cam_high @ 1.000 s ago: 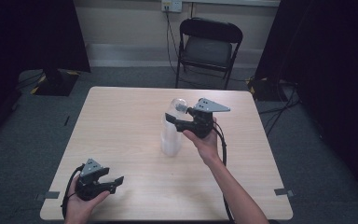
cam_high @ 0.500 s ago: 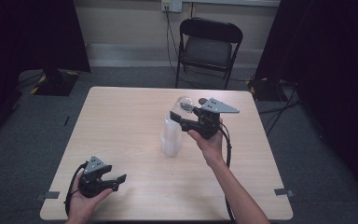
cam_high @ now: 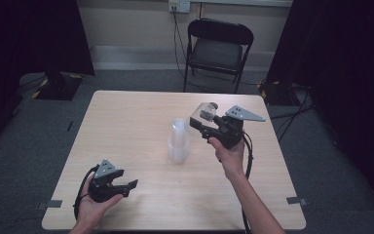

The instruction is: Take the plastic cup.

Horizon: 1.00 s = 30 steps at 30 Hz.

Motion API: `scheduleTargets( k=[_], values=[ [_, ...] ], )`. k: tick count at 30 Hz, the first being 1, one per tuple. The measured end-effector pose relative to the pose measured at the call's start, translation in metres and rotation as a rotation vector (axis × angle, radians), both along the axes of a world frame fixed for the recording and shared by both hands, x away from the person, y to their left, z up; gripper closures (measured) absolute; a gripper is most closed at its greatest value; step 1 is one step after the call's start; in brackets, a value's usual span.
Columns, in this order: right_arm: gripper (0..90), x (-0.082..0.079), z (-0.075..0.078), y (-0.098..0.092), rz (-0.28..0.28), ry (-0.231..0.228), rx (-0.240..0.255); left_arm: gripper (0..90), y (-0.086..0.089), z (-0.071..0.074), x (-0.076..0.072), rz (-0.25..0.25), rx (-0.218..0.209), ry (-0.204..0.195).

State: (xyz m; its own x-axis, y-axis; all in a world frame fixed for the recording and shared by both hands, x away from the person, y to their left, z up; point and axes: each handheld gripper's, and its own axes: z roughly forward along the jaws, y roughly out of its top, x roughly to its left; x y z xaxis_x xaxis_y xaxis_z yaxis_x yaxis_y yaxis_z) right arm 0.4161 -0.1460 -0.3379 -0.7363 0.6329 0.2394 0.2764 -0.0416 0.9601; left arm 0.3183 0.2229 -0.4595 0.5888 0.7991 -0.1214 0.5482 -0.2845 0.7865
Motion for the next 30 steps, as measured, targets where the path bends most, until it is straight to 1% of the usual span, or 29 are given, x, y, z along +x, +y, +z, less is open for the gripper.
scheduleTargets(
  k=[1,2,7,11,12,13,16,17,20,21,22,23,24,25,26,28,30],
  values=[
    [43.0,-0.001,-0.001,-0.002,0.0,0.013,-0.004,33.1,-0.001,0.001,0.0,-0.013,-0.002,-0.008],
    [43.0,-0.002,-0.002,-0.004,-0.003,0.022,-0.01,33.5,-0.001,0.002,0.0,-0.015,-0.003,-0.015],
    [43.1,-0.007,-0.009,-0.009,-0.009,0.055,-0.022,30.2,-0.006,0.005,0.0,-0.016,-0.004,-0.021],
    [43.3,-0.013,-0.014,-0.01,-0.005,0.075,-0.05,29.3,-0.009,0.01,0.001,-0.022,-0.013,-0.037],
    [43.4,-0.015,-0.015,-0.011,-0.006,0.083,-0.052,30.3,-0.009,0.012,0.001,-0.033,-0.012,-0.052],
    [43.5,-0.016,-0.016,-0.011,-0.004,0.089,-0.061,31.0,-0.01,0.013,0.0,-0.039,-0.029,-0.067],
    [43.6,-0.02,-0.021,-0.011,0.0,0.11,-0.077,30.5,-0.013,0.018,-0.001,-0.054,-0.028,-0.09],
    [43.6,-0.021,-0.022,-0.011,0.003,0.122,-0.085,31.2,-0.014,0.019,-0.002,-0.055,-0.026,-0.09],
    [44.0,-0.025,-0.025,-0.012,0.005,0.136,-0.085,33.0,-0.018,0.02,-0.001,-0.069,-0.027,-0.098],
    [44.0,-0.026,-0.026,-0.012,0.008,0.144,-0.09,35.1,-0.02,0.021,0.0,-0.073,-0.029,-0.089],
    [44.3,-0.027,-0.026,-0.013,0.007,0.149,-0.092,37.9,-0.022,0.021,0.002,-0.095,-0.028,-0.085],
    [44.7,-0.028,-0.026,-0.013,0.011,0.157,-0.085,41.0,-0.025,0.022,0.003,-0.1,-0.033,-0.082],
    [45.0,-0.029,-0.026,-0.014,0.017,0.166,-0.082,41.3,-0.029,0.023,0.005,-0.105,-0.02,-0.092],
    [45.3,-0.029,-0.026,-0.014,0.018,0.173,-0.083,41.2,-0.033,0.024,0.007,-0.118,-0.013,-0.093],
    [45.6,-0.029,-0.026,-0.014,0.021,0.181,-0.08,41.4,-0.037,0.026,0.009,-0.138,-0.016,-0.088],
    [46.2,-0.031,-0.028,-0.014,0.028,0.197,-0.076,41.9,-0.046,0.03,0.013,-0.152,-0.033,-0.093],
    [46.4,-0.032,-0.031,-0.013,0.037,0.213,-0.07,44.9,-0.056,0.033,0.016,-0.172,-0.063,-0.106]
  ],
)
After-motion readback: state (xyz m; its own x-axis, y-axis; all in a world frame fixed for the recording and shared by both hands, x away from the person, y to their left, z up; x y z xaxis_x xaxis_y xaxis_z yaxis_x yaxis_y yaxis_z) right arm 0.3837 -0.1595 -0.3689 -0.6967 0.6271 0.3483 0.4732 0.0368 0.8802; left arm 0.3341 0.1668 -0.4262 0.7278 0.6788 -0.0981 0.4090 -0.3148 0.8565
